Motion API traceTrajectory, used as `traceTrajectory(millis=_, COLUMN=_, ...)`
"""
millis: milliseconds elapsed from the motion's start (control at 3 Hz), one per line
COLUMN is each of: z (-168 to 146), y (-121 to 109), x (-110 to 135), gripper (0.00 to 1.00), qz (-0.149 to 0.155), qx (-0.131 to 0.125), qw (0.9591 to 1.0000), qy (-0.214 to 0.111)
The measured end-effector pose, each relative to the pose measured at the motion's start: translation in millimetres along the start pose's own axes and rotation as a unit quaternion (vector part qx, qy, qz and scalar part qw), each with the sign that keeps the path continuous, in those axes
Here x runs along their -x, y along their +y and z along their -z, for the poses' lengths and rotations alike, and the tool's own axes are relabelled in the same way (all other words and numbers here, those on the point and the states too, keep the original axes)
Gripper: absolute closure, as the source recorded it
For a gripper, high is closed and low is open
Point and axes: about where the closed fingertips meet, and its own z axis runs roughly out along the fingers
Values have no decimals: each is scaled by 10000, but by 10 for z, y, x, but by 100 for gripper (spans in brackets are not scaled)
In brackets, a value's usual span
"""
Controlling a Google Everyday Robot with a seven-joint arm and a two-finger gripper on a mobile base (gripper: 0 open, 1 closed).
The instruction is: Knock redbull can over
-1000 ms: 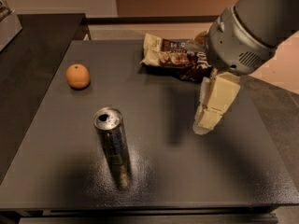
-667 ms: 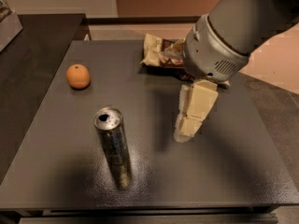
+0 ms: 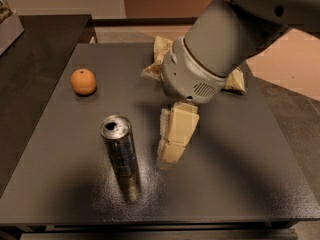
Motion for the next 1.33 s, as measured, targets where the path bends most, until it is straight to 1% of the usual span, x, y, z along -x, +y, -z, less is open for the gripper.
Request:
traceTrajectory(millis=333, z=-202, y=77, x=125, gripper=0, qz=99, qx=209, qw=9996, qy=-164)
traceTrajectory(millis=667, z=-314, y=149, x=229, gripper=0, qz=191, qx=288, qw=9987, qy=-386)
traceTrajectory(millis=1000, z=-397, y=190, x=316, gripper=0, qz=257, qx=311, qw=9973, qy=-613)
traceTrajectory(millis=1333, z=-452, y=225, x=363, gripper=0, qz=312, qx=327, qw=9963, qy=-735)
